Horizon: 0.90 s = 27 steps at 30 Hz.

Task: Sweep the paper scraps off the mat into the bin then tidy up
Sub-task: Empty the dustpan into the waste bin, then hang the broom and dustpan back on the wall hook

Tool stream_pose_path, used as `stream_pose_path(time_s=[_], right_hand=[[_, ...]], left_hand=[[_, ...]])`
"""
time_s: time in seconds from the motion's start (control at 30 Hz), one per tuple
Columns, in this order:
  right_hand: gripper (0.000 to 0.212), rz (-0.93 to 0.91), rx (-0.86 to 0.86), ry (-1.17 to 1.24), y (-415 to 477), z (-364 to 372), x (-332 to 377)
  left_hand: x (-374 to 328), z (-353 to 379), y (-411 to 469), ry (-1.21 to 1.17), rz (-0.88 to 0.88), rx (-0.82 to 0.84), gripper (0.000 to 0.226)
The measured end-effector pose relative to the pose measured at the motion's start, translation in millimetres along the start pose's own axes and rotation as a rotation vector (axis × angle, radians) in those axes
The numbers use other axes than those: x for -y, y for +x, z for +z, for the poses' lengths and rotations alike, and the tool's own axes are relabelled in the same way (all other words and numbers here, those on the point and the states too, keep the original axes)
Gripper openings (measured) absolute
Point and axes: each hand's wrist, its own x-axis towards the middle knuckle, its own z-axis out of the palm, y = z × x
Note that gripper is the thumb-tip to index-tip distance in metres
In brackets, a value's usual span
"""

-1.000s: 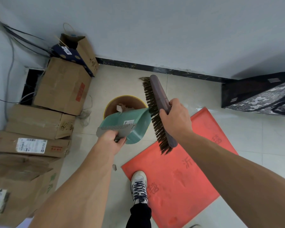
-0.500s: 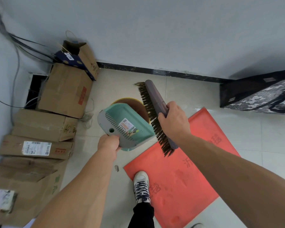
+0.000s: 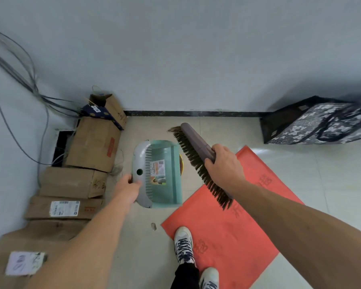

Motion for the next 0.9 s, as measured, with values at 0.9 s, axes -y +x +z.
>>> stream_pose_path(time_s=[0.9], right_hand=[[0.018, -0.167, -0.701, 0.451, -105.4, -403.0, 144.3]], left_hand=[[-259.3, -247.6, -293.0, -0.141, 0.646, 0.054, 0.014]])
